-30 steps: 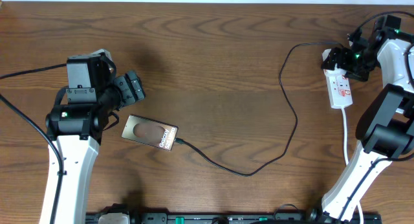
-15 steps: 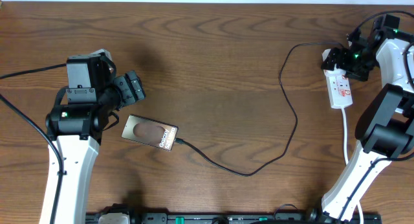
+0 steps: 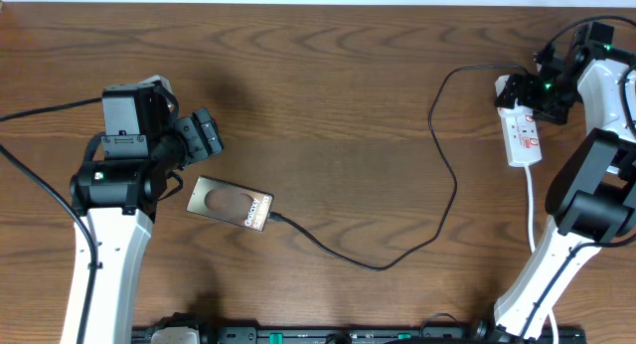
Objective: Plug charger to phone and switch on socket
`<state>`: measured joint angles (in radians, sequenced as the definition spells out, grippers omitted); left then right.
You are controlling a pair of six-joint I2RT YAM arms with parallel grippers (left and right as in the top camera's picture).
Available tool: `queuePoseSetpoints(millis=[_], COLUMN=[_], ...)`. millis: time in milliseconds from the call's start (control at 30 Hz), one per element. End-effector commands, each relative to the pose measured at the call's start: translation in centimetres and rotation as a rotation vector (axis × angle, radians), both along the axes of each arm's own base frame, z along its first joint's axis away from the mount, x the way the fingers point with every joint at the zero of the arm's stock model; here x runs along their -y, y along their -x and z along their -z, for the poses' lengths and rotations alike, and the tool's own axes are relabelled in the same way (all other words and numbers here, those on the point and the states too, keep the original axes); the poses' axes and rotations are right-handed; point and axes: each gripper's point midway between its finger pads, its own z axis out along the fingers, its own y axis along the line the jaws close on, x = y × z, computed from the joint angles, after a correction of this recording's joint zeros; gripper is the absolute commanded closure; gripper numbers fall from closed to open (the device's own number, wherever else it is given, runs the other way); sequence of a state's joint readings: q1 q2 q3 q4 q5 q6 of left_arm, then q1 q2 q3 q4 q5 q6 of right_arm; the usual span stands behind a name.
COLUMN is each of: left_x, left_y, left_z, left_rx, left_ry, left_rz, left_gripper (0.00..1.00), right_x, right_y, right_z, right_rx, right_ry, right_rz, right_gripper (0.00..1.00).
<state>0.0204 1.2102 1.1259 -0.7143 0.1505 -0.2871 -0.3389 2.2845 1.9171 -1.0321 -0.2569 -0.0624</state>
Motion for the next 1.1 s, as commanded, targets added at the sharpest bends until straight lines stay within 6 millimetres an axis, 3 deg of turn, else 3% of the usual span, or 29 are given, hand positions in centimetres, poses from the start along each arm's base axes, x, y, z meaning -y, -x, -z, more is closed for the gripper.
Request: queuePoseSetpoints(millis=[0,500,1067], left_x=[-0.1,-0.1,-0.1], left_y=[0.0,0.0,0.0], left_z=[-0.3,-0.3,-0.3], left_rx=[0.007,0.007,0.007], left_ry=[-0.019,-0.019,-0.019], left_rz=[0.005,0.005,0.005], left_gripper=[0.10,0.10,0.10], right_x=[-0.3,-2.4,-2.6], right_y=[0.0,-0.7,-0.4], right_z=[1.1,1.1,1.7], right_rx=[-0.020,0.001,-0.011], right_ry=[0.003,-0.024,-0.028], right_rz=[-0.022,-0.060,-0.061], right_gripper=[0.12,0.11,0.11])
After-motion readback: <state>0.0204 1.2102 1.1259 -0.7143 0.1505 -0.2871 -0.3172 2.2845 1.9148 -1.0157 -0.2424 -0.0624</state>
